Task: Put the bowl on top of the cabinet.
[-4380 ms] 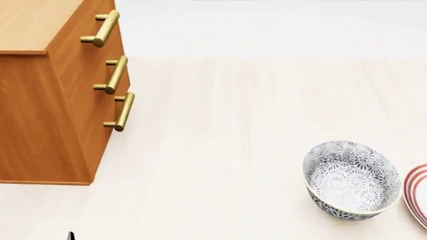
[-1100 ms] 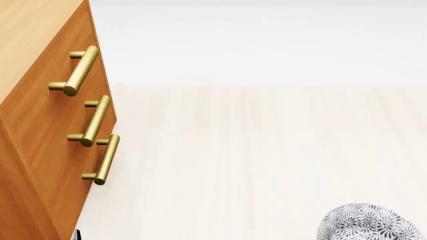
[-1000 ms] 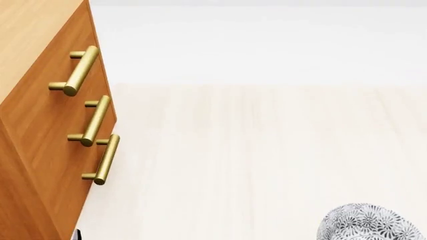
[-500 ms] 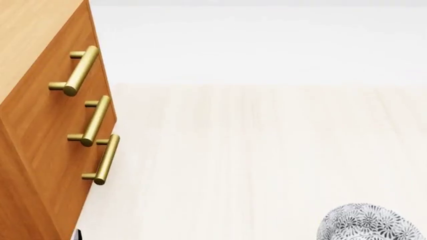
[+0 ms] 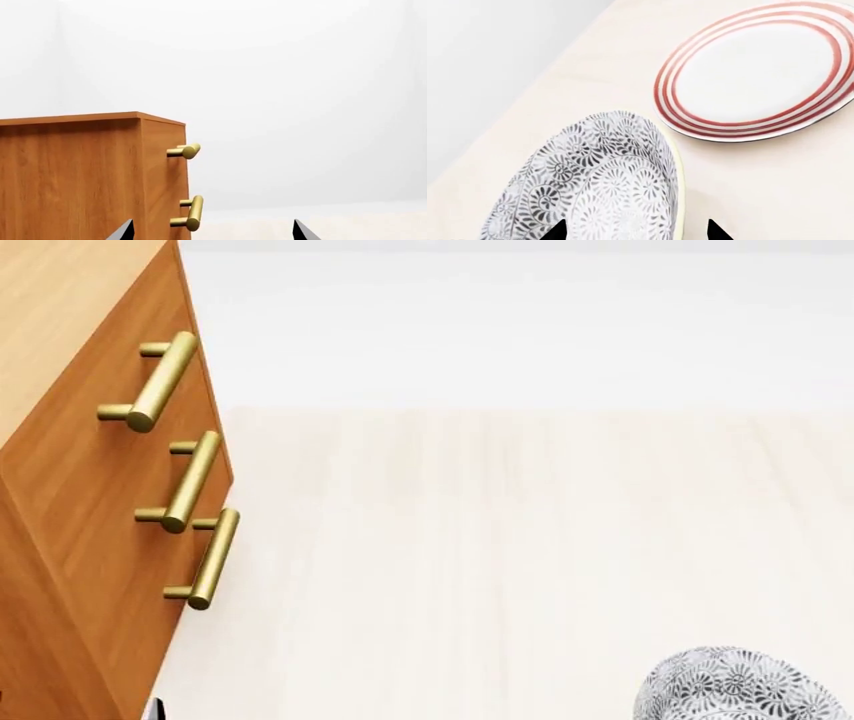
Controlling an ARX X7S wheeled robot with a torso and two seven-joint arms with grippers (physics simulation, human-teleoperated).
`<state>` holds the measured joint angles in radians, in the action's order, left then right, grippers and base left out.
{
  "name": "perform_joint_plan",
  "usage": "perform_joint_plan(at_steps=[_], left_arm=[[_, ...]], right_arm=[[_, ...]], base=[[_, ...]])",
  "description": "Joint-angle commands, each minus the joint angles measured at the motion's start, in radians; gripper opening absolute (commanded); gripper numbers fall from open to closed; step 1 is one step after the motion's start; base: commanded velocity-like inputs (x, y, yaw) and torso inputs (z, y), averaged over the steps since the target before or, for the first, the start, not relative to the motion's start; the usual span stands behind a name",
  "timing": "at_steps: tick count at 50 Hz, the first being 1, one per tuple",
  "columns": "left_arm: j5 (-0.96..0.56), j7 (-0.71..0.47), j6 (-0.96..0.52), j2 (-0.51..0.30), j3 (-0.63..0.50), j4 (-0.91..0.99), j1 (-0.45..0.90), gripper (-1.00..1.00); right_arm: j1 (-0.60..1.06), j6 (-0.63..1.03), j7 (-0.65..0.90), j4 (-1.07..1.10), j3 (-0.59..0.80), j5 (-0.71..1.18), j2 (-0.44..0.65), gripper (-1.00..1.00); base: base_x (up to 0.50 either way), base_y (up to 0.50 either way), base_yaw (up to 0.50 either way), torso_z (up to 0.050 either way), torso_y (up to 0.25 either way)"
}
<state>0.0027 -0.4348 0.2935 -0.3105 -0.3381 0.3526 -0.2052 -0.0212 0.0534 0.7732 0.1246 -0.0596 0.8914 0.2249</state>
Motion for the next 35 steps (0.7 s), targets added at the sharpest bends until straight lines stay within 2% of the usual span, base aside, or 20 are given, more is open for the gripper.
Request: perform_joint_plan(at_steps=[1,35], left_arm=[[-0.003,-0.002,0.0,-0.003,-0.005,-0.004,0.004,1.0],[-0.001,-0.016,-0.002,-0.012,-0.015,-0.002,0.005,1.0]], right_arm=[[0.02,0.022,0.003,-0.036,-0.001,0.033,0.004,1.0],[0.041,0.046,0.012,-0.087,-0.016,0.11,0.01,1.0]], base=[[0.0,0.0,0.0,0.0,0.0],[0.0,0.0,0.0,0.0,0.0]])
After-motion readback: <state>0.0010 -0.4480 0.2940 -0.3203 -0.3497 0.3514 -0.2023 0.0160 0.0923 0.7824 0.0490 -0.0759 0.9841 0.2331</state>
